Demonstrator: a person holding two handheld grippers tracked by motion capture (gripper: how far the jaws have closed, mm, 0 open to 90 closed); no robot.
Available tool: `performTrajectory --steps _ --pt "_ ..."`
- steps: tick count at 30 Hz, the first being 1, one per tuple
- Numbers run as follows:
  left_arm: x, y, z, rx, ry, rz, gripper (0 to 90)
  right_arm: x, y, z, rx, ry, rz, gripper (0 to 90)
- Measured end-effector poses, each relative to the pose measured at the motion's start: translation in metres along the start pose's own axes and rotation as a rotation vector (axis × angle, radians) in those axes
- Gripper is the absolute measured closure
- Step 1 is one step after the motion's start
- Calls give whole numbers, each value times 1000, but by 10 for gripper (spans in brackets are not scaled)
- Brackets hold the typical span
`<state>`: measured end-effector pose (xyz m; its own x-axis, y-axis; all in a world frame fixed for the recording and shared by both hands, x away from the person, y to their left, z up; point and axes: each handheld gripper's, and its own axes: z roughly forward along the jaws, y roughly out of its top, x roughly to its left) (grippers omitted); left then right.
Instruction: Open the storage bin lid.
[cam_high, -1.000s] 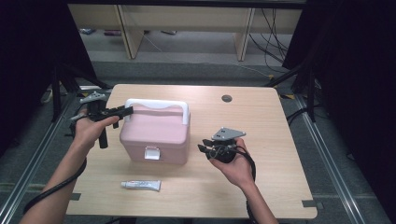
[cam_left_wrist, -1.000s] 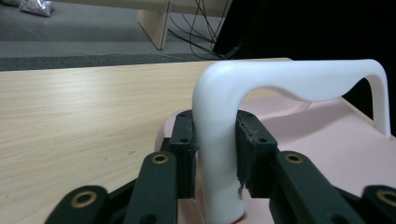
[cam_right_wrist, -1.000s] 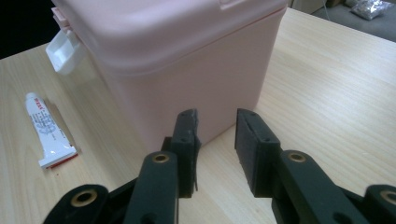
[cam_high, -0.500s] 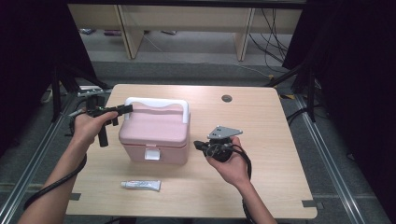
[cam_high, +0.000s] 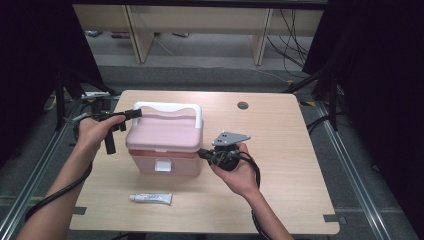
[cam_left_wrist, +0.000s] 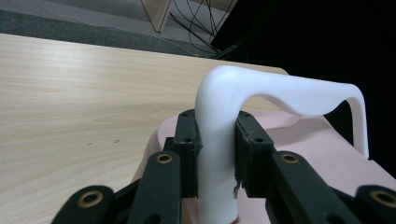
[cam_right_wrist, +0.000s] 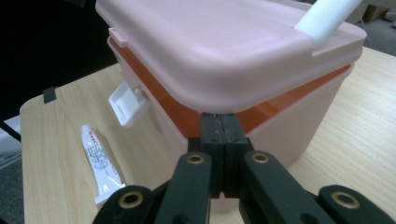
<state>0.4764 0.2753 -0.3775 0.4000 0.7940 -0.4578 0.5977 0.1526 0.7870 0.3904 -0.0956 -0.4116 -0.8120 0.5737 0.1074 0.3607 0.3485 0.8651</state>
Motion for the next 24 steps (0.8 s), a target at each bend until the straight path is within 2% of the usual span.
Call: performTrajectory --steps 1,4,5,6,8,9,10,11,14,15,16,17,18,19,20,21,22,23,24 --pt "1 0 -1 3 -5 18 715 1 1 1 -3 -7 -11 900" --pt "0 -1 -4 -15 -13 34 649 1 1 2 -6 -5 -13 900" --pt "-1 -1 -6 -23 -13 52 610 1 1 2 -7 -4 -11 900" --pt "-4 -2 -12 -53 -8 90 563 1 2 1 -6 -3 -7 900" --pt "-7 -3 -21 -78 2 122 548 1 3 0 -13 -2 -8 900" --pt "-7 -3 -21 -78 2 122 552 1 3 0 -13 -2 -8 900" --pt "-10 -4 -31 -108 11 173 563 1 4 0 -20 -2 -17 900" --pt "-12 -5 -37 -118 5 197 580 3 4 -1 -17 -7 17 900" --pt "-18 -11 -53 -142 -30 267 689 1 6 -2 -33 -15 -18 900" --pt "-18 -11 -53 -142 -30 267 720 1 6 -2 -33 -15 -18 900" --pt "-21 -13 -58 -148 -36 292 720 2 6 -2 -26 -13 -5 900" --pt "-27 -19 -66 -156 -65 328 777 2 7 -1 -36 -9 -7 900" --pt "-27 -19 -66 -156 -65 328 798 2 7 -2 -36 -10 5 900" --pt "-35 -27 -73 -150 -83 362 818 2 8 -3 -35 -21 4 900" --pt "-38 -32 -75 -149 -94 379 834 2 9 -3 -42 -19 -2 900" --pt "-38 -32 -75 -149 -94 379 845 2 9 -3 -42 -19 -2 900" --pt "-42 -36 -77 -143 -109 391 854 1 10 -2 -49 -15 -19 900" --pt "-50 -45 -80 -128 -139 417 861 2 12 -4 -42 -25 -12 900" --pt "-53 -49 -81 -122 -156 422 866 1 13 -4 -43 -28 -18 900"
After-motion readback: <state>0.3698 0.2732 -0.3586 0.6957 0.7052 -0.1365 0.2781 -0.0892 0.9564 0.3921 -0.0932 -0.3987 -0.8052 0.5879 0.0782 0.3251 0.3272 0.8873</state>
